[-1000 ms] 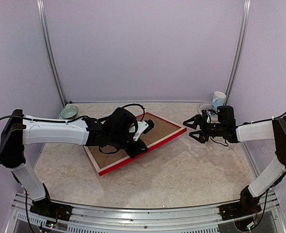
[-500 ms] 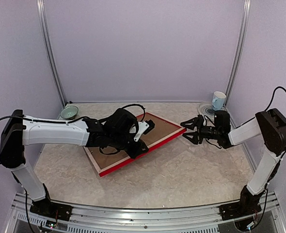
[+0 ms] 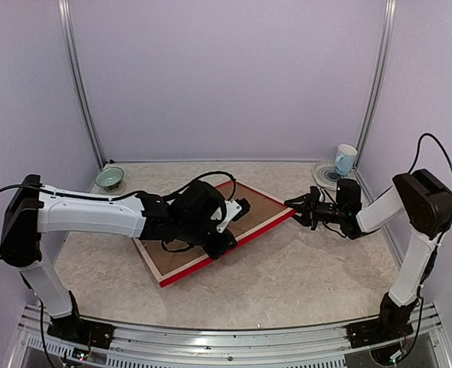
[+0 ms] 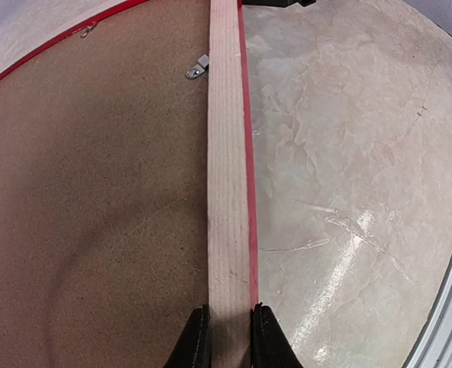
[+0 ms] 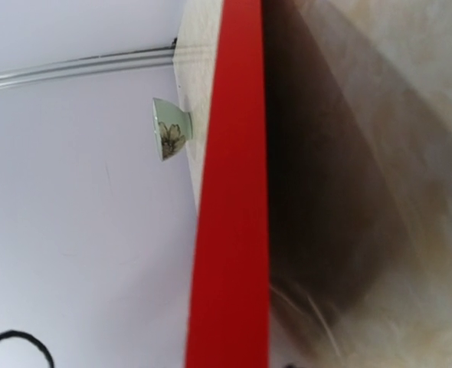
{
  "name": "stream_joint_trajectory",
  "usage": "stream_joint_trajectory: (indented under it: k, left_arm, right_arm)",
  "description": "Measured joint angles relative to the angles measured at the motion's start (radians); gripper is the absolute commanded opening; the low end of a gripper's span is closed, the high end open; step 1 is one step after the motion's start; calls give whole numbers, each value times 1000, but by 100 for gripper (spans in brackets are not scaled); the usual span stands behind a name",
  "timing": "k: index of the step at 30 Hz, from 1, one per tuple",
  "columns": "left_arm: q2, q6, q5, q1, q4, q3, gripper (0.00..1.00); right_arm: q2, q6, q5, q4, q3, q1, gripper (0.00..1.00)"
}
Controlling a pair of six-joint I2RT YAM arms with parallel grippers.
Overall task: Put the photo into the frame
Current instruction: Turn over the photo frame.
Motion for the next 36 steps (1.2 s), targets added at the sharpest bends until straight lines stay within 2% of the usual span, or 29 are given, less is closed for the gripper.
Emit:
stream_joint_trajectory:
  k: [2,3,8,11,16,19,26,36]
  left_arm:
    - [5,0,-5,-2,-2,0,1]
    - [6,0,-6,-3,-4,0,7]
    - [10,10,-21,-6,-5,1,58]
    - [10,5,-50,-11,2,17,81]
    - [10,21,-173,-58,-1,45,98]
    - [21,43,-280,-114,-11,82,99]
    - [135,97,-519,-211,-69,174,81]
    - [311,128,-794,-241,-232,235,55]
  right_arm:
    - [11,12,-4,16,-3,0,25]
    - [13,17,-6,22,-5,0,24]
    - [13,20,-6,0,-5,0,20]
    - [13,12,-5,-11,-11,-1,19]
    - [10,11,-2,-12,-13,-1,19]
    - [0,12,2,-23,-13,-1,18]
    - [-13,17,7,-33,-15,-1,18]
    - [-27,20,13,-40,-21,1,18]
